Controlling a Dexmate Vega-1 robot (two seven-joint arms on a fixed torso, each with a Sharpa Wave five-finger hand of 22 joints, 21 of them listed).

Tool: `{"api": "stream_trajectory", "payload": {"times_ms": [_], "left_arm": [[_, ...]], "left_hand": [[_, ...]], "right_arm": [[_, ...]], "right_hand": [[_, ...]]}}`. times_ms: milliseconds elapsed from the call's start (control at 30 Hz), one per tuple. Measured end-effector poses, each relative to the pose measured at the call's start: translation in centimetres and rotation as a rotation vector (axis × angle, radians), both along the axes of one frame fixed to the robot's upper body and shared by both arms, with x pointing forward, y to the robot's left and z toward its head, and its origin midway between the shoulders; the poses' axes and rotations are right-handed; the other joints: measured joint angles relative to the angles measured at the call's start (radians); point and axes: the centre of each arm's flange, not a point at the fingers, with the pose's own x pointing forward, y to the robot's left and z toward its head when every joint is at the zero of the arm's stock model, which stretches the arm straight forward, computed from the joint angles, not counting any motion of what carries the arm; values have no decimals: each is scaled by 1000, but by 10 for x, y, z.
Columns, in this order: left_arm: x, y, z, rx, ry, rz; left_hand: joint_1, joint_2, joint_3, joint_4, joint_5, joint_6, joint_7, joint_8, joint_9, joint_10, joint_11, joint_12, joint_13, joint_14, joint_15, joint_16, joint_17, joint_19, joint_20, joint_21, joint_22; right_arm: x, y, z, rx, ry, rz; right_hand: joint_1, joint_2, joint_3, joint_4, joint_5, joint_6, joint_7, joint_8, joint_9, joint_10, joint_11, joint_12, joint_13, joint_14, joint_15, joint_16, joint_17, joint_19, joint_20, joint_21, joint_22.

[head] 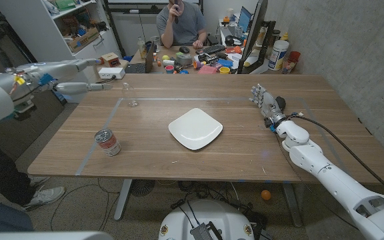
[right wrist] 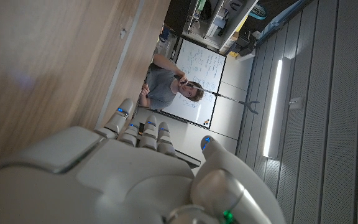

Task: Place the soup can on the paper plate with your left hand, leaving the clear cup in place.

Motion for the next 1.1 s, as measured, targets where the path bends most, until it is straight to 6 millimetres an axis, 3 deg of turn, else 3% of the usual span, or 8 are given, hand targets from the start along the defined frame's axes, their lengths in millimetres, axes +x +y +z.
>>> {"api": "stream_trajectory", "payload": {"times_ms": [400,1100], "left_arm": [[7,14,-7,94,54,83],[43,25,-33,232,171,155]], "left_hand": [[37,-17,-4,-24,9,0,0,8,0,16,-15,7,0,12,-21,0,0,18,-11,0,0],[96,-42,-15,-59,26,6,-6,8,0,18,-24,7,0,21,-30,8,0,53,-23,0,-5]], "right_arm": [[-1,6,-1,-2,0,-5],[-8,15,-2,-4,-9,-16]], "right_hand": [[0,0,0,0,0,0,0,0,0,0,0,0,0,0,0,0,0,0,0,0,0],[0,0,0,0,0,0,0,0,0,0,0,0,0,0,0,0,0,0,0,-7,0]]}}
